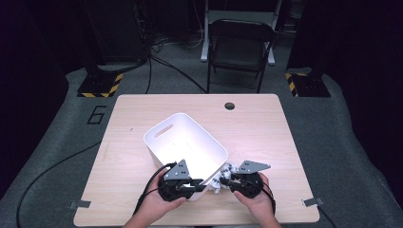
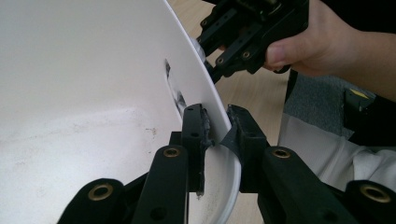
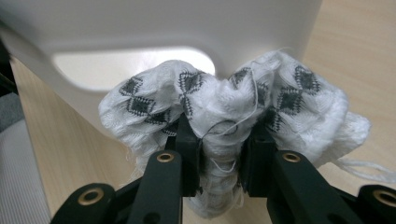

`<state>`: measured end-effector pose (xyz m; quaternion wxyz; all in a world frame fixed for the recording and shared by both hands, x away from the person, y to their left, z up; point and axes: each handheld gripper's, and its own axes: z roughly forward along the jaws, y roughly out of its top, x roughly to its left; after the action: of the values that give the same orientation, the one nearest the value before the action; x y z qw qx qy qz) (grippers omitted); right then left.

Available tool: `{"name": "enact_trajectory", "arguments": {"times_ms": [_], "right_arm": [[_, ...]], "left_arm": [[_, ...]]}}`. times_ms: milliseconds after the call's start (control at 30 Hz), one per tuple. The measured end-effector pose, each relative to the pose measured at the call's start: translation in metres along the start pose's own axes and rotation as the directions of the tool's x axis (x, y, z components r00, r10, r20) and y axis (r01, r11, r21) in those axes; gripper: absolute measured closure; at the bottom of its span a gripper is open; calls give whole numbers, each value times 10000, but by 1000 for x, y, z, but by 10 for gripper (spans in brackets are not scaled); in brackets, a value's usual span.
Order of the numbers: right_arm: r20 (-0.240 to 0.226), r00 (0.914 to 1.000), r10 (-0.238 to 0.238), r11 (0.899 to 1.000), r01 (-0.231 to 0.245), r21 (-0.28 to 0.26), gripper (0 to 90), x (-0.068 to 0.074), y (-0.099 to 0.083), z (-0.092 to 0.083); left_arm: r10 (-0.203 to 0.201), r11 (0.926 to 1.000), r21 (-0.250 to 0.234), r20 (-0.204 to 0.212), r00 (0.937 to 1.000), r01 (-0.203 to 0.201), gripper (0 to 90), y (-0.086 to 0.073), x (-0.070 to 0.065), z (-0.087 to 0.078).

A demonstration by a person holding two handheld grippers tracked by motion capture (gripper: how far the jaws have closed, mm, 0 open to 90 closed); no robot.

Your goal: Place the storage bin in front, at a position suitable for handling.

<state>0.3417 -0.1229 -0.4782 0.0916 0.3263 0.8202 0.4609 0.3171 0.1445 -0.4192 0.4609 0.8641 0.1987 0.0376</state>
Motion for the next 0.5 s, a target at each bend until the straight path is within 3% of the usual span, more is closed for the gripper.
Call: {"name": "enact_trajectory", "arguments": {"times_ms": [100,133,167,200,267,367,400,500], "right_arm": [[73,9999,89,9989,-92,453,725,-1,-4,6],[137,9999,25,9954,-38,959,724,-2,-7,12],[137,9999,25,9954,-38,959,724,-2,-7,12],[240,9996,-111,9893,75,1455,722,-2,-9,19],[75,9999,90,9864,-101,1642,713,-3,-10,20],[57,9999,148,9875,-155,1566,671,-5,-11,19],[225,9997,69,9914,-97,1307,583,-5,-13,17],[305,9994,159,9940,-191,1076,559,-4,-14,16]], "left_arm": [[20,10000,-2,3,10000,-20,778,0,0,0],[-14,10000,-48,-66,10000,13,777,0,0,0],[-14,10000,-48,-66,10000,13,776,0,0,0],[-28,10000,-1,-8,10000,28,776,0,0,0],[-61,10000,2,-17,10000,61,774,0,0,0],[-77,10000,-62,-126,9999,76,773,0,0,0],[-105,9999,-22,-94,9999,105,773,0,0,0],[-170,9998,-89,-173,9997,169,773,0,0,0]]}}
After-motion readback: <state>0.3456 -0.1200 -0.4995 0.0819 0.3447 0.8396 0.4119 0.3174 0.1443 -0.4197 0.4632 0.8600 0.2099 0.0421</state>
